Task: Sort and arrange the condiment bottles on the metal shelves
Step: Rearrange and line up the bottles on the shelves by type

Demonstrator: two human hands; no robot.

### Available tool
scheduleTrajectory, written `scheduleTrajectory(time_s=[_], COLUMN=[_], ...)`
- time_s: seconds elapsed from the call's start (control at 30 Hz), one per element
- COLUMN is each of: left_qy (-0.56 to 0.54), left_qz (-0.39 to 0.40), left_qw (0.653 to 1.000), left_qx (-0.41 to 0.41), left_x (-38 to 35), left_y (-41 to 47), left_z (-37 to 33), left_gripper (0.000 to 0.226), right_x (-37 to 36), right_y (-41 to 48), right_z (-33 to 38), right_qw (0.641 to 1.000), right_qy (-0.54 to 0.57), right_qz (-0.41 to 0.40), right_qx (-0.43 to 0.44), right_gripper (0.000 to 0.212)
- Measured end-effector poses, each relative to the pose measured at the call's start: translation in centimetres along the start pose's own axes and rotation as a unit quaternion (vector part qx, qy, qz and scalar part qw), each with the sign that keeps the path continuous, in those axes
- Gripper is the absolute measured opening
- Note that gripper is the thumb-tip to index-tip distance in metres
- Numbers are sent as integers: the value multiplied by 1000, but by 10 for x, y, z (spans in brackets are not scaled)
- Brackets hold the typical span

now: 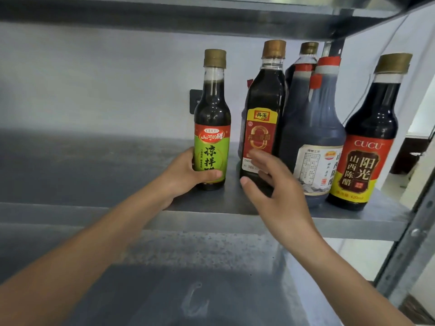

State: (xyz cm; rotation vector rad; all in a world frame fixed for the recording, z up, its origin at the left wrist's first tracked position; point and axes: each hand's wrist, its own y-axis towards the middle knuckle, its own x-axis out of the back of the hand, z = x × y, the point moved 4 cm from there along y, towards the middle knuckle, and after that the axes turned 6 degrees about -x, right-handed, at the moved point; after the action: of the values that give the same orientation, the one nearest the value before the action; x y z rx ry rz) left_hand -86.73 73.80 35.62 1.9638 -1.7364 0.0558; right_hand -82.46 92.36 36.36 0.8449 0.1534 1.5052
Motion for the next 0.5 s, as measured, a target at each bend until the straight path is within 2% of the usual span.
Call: scheduleTrajectory(time_s=[0.2, 0.4, 0.5], left_qy=[61, 77, 72], left_qz=[-34, 12, 32], left_qw=[997, 993, 992], left_qx=[-35, -90, -95], left_x=[12, 22, 32], left_y=[10, 17, 23], left_z=[4, 7, 10], left_gripper=[64, 70, 72], right_x=[4, 4, 0], right_y=[36, 71, 92], right_z=[40, 69, 67], right_qw=[999, 977, 972], right_qy=[1, -88, -83], right_qz=[-37, -180, -217], right_qx=[25, 77, 28], right_gripper=[60, 71, 83])
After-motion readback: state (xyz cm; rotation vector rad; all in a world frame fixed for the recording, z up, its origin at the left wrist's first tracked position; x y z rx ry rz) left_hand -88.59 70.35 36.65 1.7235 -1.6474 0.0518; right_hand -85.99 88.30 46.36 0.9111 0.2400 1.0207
